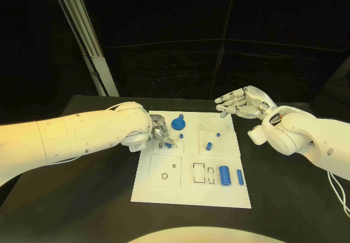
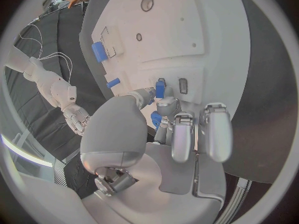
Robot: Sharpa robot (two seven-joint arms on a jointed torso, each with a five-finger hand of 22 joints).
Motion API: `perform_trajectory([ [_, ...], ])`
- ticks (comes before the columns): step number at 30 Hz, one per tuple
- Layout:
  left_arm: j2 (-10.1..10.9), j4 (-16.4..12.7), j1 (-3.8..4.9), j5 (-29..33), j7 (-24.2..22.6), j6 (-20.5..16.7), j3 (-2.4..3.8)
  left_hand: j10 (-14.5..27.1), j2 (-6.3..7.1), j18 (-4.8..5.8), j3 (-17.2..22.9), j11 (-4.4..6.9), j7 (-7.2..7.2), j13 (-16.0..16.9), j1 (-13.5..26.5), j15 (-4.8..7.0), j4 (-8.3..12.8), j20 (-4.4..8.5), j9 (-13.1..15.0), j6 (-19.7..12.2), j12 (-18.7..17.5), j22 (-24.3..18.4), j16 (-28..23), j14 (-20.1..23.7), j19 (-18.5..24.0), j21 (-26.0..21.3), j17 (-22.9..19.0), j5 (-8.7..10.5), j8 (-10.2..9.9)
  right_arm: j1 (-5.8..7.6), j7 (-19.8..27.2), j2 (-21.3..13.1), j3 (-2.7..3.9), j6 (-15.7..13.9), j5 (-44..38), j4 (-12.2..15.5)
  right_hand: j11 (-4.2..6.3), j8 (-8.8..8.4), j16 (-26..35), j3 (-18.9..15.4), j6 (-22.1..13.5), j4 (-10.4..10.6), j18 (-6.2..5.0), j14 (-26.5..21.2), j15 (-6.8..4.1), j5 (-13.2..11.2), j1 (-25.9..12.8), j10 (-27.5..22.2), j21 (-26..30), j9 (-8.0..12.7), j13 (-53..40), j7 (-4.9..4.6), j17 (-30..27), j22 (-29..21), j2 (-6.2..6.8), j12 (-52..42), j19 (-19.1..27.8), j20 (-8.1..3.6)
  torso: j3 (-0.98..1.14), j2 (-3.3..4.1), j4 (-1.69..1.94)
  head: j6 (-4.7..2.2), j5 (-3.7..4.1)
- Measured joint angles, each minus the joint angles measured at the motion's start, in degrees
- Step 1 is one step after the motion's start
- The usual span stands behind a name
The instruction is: Assemble the parts on the task board
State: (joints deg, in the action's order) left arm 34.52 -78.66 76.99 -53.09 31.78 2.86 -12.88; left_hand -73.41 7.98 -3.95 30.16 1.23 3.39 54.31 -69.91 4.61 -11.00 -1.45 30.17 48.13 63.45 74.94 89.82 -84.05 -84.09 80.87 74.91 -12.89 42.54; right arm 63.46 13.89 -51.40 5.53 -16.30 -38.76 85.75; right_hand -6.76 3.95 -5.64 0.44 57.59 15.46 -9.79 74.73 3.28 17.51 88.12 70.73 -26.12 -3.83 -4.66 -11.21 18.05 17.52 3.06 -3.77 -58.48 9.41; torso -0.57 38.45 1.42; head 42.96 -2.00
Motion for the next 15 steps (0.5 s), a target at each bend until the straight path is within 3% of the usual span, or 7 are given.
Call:
perform_trajectory([
  [15, 0.1, 0.0, 0.0, -0.2, 0.6, 1.5, 0.02, -0.2, 0.35, 0.0, 0.9, 0.2, -0.11, 0.0, 1.1, 0.0, 0.5, 0.0, 0.4, 0.1, 0.0, 0.0, 0.0, 0.0, 0.0, 0.0, 0.0, -0.33, 0.6, 0.0, 0.1, 0.1, 0.0, 0.1, 0.0, -0.1, 0.0, 0.0, 0.1, 0.0, 0.0, 0.0, 0.0, 0.0, 0.0, 0.1, 0.0, 0.0, 0.0, 0.0, 0.0, 0.0, 0.0, 0.0, 0.0, 0.0, 0.0, 0.0, 0.01, -0.03, 0.02, 0.21, -0.2],
])
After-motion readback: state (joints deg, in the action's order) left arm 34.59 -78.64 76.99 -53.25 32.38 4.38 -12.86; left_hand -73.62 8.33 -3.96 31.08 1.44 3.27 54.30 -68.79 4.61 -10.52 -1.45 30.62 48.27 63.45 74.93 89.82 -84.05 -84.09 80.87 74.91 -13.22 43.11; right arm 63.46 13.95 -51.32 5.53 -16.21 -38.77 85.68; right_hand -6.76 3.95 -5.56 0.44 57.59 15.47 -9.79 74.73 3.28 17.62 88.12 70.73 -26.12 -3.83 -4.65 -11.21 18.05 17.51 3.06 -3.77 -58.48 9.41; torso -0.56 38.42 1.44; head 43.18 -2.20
